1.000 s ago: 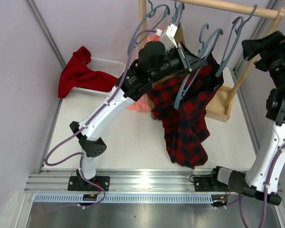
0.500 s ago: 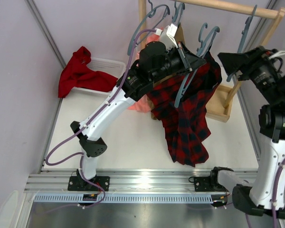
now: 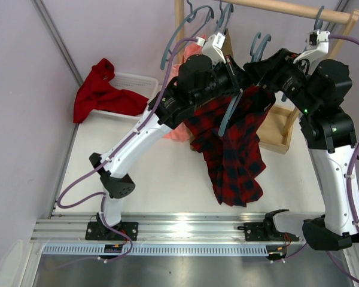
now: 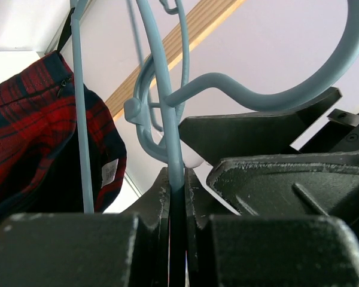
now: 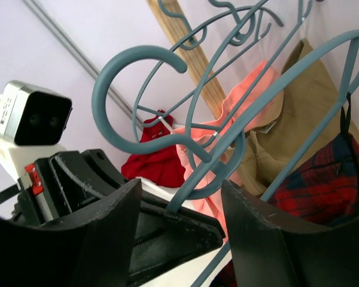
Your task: Place the skirt on the hanger
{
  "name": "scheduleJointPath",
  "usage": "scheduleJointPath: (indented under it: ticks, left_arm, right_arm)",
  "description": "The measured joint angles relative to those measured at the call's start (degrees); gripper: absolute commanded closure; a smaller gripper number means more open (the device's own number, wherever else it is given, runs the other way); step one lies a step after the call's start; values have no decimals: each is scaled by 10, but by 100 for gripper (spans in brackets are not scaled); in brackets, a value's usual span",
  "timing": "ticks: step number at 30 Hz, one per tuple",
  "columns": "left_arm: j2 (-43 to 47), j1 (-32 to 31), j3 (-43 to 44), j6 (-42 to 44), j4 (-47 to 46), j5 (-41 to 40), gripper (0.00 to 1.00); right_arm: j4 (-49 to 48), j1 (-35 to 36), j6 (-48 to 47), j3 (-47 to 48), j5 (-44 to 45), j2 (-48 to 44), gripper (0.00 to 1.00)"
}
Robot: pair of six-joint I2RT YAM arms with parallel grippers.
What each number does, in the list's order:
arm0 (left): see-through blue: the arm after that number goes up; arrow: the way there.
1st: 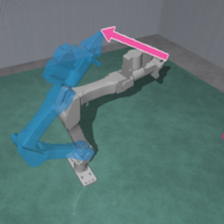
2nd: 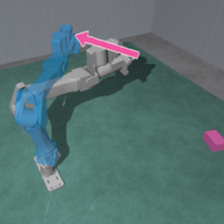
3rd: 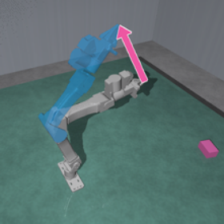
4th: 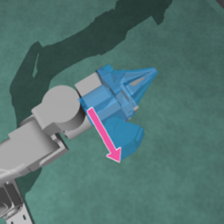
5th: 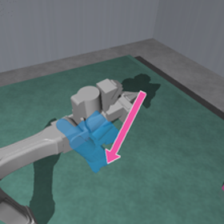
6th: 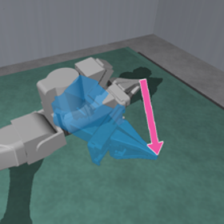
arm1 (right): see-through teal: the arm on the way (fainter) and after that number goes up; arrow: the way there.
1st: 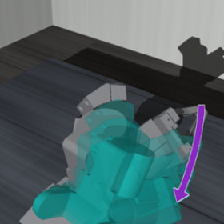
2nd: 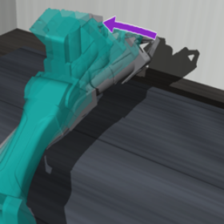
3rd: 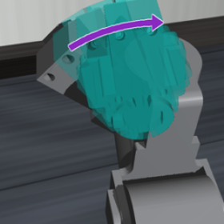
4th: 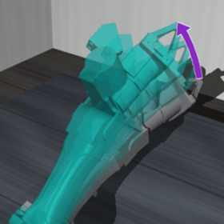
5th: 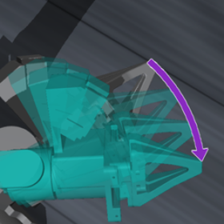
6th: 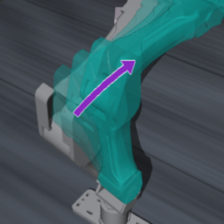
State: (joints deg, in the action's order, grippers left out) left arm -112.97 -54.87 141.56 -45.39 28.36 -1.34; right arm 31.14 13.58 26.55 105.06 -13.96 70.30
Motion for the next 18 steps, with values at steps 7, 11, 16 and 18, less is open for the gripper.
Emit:
scheduleJointPath:
  ticks: [7,11,16,18]
  left_arm:
    - [0,-5,0,8,0,0,100]
    - [0,-7,0,9,-1,0,100]
    - [0,-8,0,9,-2,-5,100]
    - [0,-9,0,9,-4,-4,100]
  right_arm:
    - [-14,10,19,-10,46,-2,51]
    - [-31,10,37,-30,60,-4,55]
    - [-50,13,60,-50,63,-5,65]
    - [-68,16,70,-61,65,-9,67]
